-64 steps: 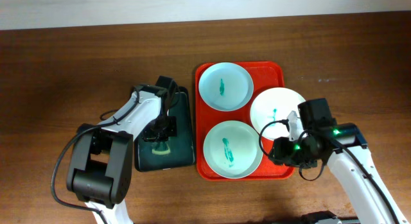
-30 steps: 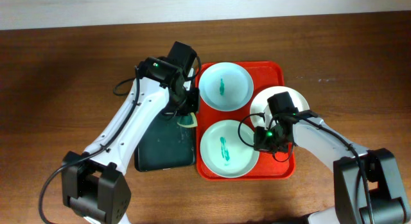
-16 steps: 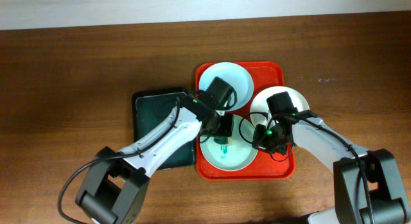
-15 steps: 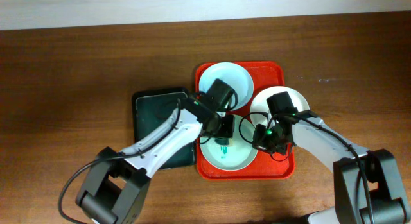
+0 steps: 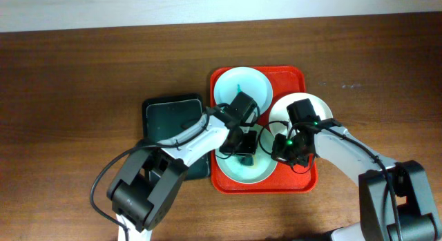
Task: Clean dirty plates on tray and stack at the side
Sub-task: 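Scrub the lower pale green plate with the sponge in left gripper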
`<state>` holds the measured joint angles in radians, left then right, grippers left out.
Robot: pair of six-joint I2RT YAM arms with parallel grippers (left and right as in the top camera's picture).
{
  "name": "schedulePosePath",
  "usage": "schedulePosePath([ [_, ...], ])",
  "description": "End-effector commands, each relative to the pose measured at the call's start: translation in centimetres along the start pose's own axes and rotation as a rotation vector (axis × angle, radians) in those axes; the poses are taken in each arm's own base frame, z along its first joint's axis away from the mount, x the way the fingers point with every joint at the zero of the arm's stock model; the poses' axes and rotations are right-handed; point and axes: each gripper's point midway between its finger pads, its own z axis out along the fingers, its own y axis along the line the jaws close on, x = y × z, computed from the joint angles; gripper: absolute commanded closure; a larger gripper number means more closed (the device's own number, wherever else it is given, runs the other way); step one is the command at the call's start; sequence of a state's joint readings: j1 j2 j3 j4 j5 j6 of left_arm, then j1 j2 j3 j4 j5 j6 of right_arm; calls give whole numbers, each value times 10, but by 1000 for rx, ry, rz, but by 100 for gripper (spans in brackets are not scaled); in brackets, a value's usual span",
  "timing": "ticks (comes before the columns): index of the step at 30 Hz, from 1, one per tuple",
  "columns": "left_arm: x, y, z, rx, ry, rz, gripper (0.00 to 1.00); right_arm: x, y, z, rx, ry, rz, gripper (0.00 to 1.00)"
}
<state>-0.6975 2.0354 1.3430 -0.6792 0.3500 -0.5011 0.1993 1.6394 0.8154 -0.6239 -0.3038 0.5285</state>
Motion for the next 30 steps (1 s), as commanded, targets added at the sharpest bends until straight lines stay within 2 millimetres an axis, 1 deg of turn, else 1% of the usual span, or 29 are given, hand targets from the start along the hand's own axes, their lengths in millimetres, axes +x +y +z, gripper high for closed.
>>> schedulePosePath([
  [1, -15, 73, -15, -296, -29, -120, 100, 3, -24, 6, 112, -5, 38, 96],
  [3, -27, 89, -30, -373, -64, -108, 100, 4, -24, 6, 113, -5, 38, 96],
  [6, -39, 89, -37, -363, -90, -70, 100, 4, -24, 6, 113, -5, 38, 96],
  [8, -42, 83, -34, -325, -93, -68, 100, 4, -24, 6, 113, -5, 38, 96],
  [10, -39, 65, -25, -225, -62, -62, 100, 4, -24, 6, 113, -5, 38, 96],
  [11, -34, 46, -16, -133, -26, -52, 100, 4, -24, 6, 113, -5, 38, 96],
  [13, -26, 25, -2, -33, 23, -34, 100, 4, -24, 6, 113, -5, 38, 96],
  [15, -13, 5, 13, 38, 80, -10, 100, 4, -24, 6, 113, -5, 38, 96],
  [16, -2, -6, 22, 70, 125, 5, 100, 4, -24, 6, 113, -4, 38, 96],
  [19, 18, -28, 28, 138, 194, 62, 100, 4, -24, 6, 112, -4, 38, 96],
  [22, 33, -41, 27, 186, 248, 75, 100, 4, -24, 6, 112, -4, 38, 96],
  [23, 37, -42, 26, 191, 266, 77, 100, 4, -24, 6, 112, -4, 38, 96],
  [24, 48, -33, 25, 147, 309, 55, 100, 4, -23, 6, 112, -5, 38, 96],
  [26, 54, -16, 24, 57, 326, 36, 100, 3, -24, 6, 112, -5, 38, 96],
  [28, 52, 7, 24, -68, 306, 13, 100, 3, -23, 6, 112, -6, 38, 96],
  [30, 41, 34, 21, -208, 248, -25, 100, 3, -23, 6, 110, -8, 37, 96],
])
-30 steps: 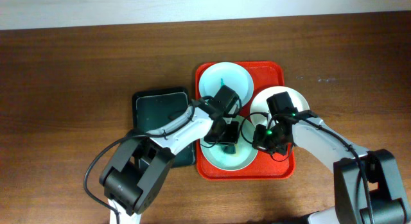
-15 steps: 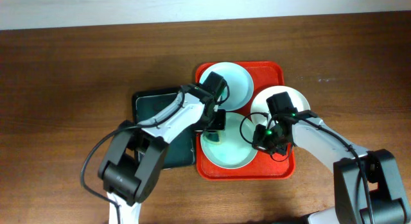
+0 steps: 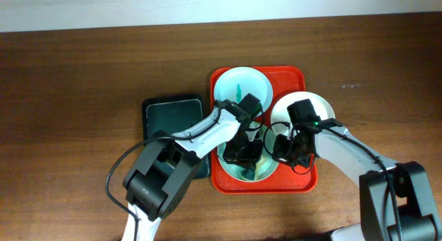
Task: Clean dirty plates on tray and stack at the side
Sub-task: 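Scrub the lower pale green plate with the sponge in left gripper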
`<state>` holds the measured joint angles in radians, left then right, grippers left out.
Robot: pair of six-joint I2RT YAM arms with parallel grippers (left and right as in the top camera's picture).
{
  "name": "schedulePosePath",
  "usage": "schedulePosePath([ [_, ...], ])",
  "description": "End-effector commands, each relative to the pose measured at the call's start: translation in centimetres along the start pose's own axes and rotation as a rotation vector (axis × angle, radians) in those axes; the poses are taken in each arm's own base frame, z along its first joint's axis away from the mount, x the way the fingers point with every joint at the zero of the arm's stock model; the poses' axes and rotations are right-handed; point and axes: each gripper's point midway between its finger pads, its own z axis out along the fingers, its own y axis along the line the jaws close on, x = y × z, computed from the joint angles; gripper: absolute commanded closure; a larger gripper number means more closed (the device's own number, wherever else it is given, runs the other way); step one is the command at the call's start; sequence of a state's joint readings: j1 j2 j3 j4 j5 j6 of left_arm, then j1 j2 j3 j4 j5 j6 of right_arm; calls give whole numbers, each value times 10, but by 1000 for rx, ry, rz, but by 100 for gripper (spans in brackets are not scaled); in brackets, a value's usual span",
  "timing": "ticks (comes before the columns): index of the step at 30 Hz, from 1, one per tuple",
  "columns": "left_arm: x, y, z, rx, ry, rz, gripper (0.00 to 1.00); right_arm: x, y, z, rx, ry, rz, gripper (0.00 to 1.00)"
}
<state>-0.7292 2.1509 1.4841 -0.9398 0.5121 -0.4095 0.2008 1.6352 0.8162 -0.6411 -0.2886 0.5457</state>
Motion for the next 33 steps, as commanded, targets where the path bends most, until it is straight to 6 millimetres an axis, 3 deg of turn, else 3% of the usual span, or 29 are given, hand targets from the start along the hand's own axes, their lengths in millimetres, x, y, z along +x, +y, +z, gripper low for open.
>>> schedulePosePath([
  [1, -10, 69, 3, -324, -69, -114, 100, 0, -20, 8, 91, -12, 18, 96],
  [6, -39, 121, -28, -549, -223, -163, 100, 1, -20, 8, 91, -11, 18, 96],
  [8, -48, 129, -40, -600, -271, -168, 100, 1, -20, 8, 92, -10, 18, 96],
  [12, -71, 122, -54, -618, -355, -121, 100, 2, -20, 8, 94, -6, 2, 96],
  [18, -102, 101, -53, -528, -477, -84, 100, 5, -23, 8, 106, 7, -27, 96],
  [22, -109, 106, -57, -552, -497, -56, 100, 5, -23, 8, 107, 9, -26, 96],
  [27, -92, 145, -81, -796, -471, -82, 100, 6, -24, 7, 108, 12, -26, 96],
  [33, -80, 145, -87, -829, -412, -83, 100, 6, -24, 7, 108, 11, -25, 96],
])
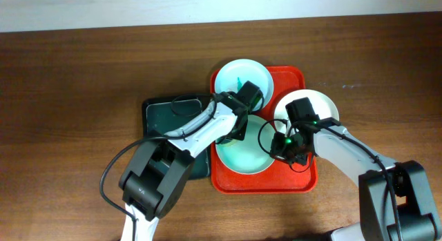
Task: Clean dirty plates on tray and stack at the side
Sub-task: 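Scrub the lower pale green plate with the sponge in left gripper, then scrub the lower plate again with the sponge, then lift sponge away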
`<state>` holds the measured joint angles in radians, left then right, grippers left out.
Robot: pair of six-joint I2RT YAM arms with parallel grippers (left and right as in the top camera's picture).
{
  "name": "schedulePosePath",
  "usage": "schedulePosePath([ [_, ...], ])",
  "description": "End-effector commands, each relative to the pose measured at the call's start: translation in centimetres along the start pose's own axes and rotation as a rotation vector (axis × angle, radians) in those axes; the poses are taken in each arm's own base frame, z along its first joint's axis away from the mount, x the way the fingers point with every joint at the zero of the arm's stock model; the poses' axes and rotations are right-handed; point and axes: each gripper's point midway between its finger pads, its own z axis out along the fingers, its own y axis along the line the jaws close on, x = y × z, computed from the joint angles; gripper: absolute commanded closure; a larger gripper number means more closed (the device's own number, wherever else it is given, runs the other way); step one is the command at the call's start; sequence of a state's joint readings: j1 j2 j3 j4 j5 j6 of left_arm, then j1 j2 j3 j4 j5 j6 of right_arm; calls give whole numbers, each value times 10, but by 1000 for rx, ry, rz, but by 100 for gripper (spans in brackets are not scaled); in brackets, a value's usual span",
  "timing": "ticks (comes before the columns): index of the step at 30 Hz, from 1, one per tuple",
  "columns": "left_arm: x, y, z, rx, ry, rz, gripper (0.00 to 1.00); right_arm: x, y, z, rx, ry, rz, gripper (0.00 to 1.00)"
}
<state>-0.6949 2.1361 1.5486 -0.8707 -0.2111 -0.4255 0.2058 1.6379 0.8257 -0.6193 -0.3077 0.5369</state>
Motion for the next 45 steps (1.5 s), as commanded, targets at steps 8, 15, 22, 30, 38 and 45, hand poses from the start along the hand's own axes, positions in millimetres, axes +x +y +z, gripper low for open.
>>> schedulePosePath([
  [8, -12, 52, -49, -191, 96, -107, 100, 13, -33, 7, 143, 33, -1, 96],
  [15, -6, 83, -99, -211, 132, -138, 100, 14, -34, 7, 145, 37, 0, 96],
  [22, 7, 156, -103, -158, 237, -340, 100, 13, -34, 7, 144, 35, -56, 96],
  [30, 38, 146, -28, -9, 332, -320, 100, 12, -34, 7, 143, 38, -112, 96],
  [38, 15, 136, -59, 12, 180, -244, 100, 13, -34, 7, 144, 41, -110, 96],
  [45, 17, 118, -61, 73, 189, -165, 100, 14, -34, 7, 146, 44, -109, 96],
])
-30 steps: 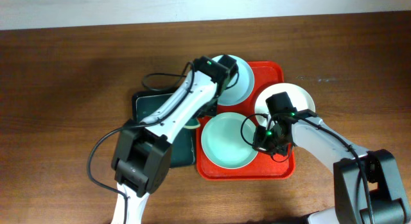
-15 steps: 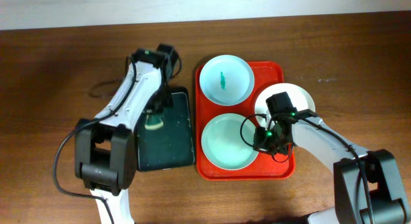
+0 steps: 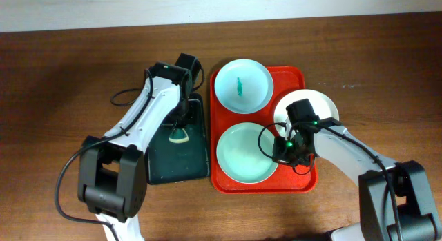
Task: Clean dirty plates on tray and stack at the side
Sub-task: 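Scrub the lower plate again with the sponge, then lift sponge away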
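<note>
A red tray (image 3: pixel 298 81) carries three white plates. The far plate (image 3: pixel 252 96) has a green smear on it. The near plate (image 3: pixel 242 155) looks clean. The third plate (image 3: pixel 321 103) sits at the tray's right edge, partly under my right arm. My right gripper (image 3: pixel 284 152) is at the near plate's right rim and appears shut on it. My left gripper (image 3: pixel 181 127) hangs over the dark bin (image 3: pixel 166 161) left of the tray, with a pale green wiping pad (image 3: pixel 181 136) at its fingertips.
The brown wooden table (image 3: pixel 69 96) stretches out to the left and right of the tray. The dark bin lies against the tray's left side. Cables trail from both arms.
My left gripper has gone from the near plate's left rim on the tray to above the dark bin, with the wiping pad at its tips. The right gripper has stayed at the near plate's rim.
At first my left gripper was down in the near plate, and a second later still in it, nearer its front. It then stood at that plate's far left rim, the plate looking clean. Now it is over the bin. The right gripper stayed at the plate's right rim.
</note>
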`<state>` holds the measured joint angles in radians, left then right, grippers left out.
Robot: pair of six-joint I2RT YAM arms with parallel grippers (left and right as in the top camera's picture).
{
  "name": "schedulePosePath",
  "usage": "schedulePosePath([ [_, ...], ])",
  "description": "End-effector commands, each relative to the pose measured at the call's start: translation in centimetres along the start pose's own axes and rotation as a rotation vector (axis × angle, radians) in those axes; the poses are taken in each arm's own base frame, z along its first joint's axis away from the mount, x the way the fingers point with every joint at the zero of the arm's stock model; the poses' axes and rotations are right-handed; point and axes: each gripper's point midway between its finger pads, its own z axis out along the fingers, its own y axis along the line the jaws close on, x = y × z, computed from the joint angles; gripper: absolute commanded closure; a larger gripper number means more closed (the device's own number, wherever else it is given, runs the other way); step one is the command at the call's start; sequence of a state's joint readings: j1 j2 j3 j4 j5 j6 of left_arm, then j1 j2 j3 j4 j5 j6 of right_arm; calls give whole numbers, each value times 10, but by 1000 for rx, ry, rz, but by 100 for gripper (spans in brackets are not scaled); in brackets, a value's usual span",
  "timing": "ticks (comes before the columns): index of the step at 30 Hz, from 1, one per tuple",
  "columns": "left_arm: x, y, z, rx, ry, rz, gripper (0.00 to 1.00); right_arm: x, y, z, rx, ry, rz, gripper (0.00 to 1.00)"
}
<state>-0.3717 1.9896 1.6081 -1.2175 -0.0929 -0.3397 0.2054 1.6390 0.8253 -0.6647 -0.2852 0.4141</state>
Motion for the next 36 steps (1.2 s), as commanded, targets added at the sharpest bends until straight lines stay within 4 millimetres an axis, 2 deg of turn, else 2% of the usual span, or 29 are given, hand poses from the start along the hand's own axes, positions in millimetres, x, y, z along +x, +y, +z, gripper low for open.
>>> schedulePosePath([
  [1, 3, -19, -11, 70, -14, 79, 100, 9, -24, 8, 104, 20, 0, 96],
  [5, 13, -53, -15, 186, 3, 196, 100, 9, -24, 8, 104, 20, 0, 96],
  [7, 20, -77, -18, 238, -2, 266, 100, 9, -24, 8, 104, 20, 0, 96],
  [13, 29, -132, -18, 277, -83, 385, 100, 9, -24, 8, 104, 20, 0, 96],
  [17, 44, -160, 1, 345, -75, 361, 100, 9, -24, 8, 104, 20, 0, 95],
  [19, 52, -167, 13, 391, -40, 323, 100, 9, -24, 8, 104, 20, 0, 96],
  [21, 60, -171, 26, 425, -9, 297, 100, 9, -24, 8, 104, 20, 0, 96],
  [23, 63, -177, 29, 467, -4, 303, 100, 9, -24, 8, 104, 20, 0, 96],
  [27, 57, -180, 41, 458, -18, 293, 100, 9, -24, 8, 104, 20, 1, 96],
  [29, 52, -173, 52, 404, -27, 274, 100, 9, -24, 8, 104, 20, 1, 96],
  [33, 39, -145, 75, 215, -74, 256, 100, 9, -24, 8, 104, 21, 1, 96],
  [36, 27, -117, 74, 49, -120, 227, 100, 9, -24, 8, 104, 20, 1, 96],
])
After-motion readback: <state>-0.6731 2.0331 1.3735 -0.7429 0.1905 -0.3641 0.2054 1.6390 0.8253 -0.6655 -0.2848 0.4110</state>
